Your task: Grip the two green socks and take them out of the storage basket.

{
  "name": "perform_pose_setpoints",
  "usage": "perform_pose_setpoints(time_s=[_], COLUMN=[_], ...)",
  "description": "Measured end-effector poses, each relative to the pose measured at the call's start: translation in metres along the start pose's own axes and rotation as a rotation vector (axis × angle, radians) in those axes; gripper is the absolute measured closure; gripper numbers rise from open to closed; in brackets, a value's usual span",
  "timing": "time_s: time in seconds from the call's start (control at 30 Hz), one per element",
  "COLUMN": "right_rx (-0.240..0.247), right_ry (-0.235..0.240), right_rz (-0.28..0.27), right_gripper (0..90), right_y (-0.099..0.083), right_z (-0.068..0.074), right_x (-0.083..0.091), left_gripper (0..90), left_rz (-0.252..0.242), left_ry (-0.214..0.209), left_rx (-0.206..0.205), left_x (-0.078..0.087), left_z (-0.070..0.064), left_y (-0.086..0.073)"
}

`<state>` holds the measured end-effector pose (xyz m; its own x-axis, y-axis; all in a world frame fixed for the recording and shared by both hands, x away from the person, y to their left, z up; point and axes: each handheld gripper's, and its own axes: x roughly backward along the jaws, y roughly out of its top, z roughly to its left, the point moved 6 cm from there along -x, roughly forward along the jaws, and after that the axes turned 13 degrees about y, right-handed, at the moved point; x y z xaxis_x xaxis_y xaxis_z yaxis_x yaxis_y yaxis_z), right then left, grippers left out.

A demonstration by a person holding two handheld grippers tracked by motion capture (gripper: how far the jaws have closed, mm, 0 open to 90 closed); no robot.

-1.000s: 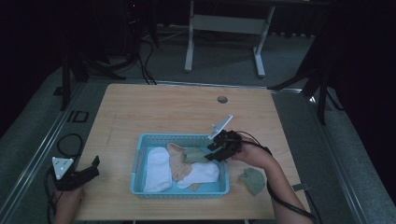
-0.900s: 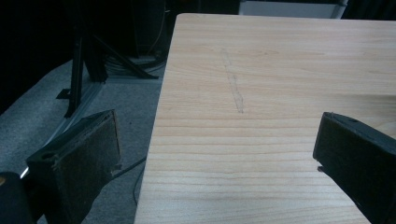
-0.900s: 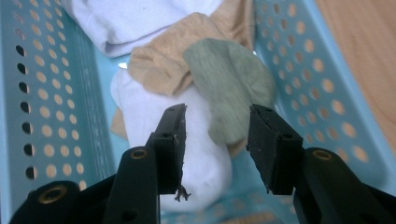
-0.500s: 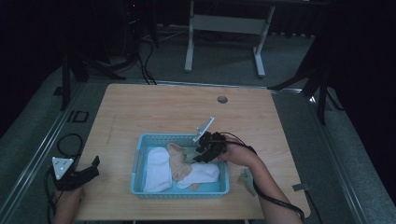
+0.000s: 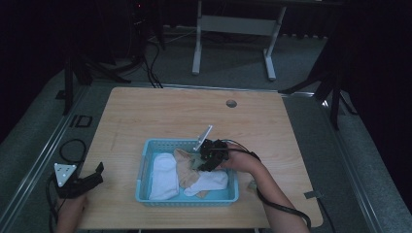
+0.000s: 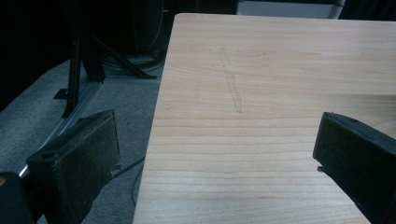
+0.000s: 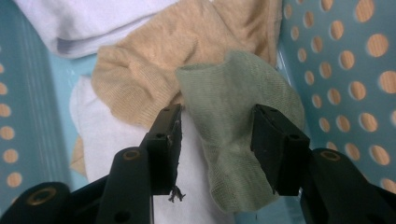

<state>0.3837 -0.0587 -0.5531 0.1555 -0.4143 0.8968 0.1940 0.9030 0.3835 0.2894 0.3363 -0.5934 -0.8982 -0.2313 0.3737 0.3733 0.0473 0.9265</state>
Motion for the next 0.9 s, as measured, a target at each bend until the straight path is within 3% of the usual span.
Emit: perform_pose_setpoints(time_s=[0.13,0.37,0.53,0.9], right_rx=[-0.003,0.001,0.030,0.064], right_ry=[-0.006,-0.011,0.005,-0.001], right_rz=[0.017,0.028,-0.013,-0.033], right_gripper=[52.0,83.8,85.6,85.7], right_y=[-0.001,-0.002,0.000,0.004], right_z=[-0.002,-0.003,0.002,0.013], right_x=[-0.004,-0.003,0.007,0.025], left_gripper=[0.4,0.4,0.4,0.4], left_rz=[0.001,0.002,0.003,0.003], left_ry=[0.000,0.002,0.002,0.004], left_rx=[0.002,0.001,0.000,0.000], left_x=[0.000,0.000,0.000,0.000], left_z=[0.000,0.000,0.000,0.000], left_y=[0.000,0.000,0.000,0.000])
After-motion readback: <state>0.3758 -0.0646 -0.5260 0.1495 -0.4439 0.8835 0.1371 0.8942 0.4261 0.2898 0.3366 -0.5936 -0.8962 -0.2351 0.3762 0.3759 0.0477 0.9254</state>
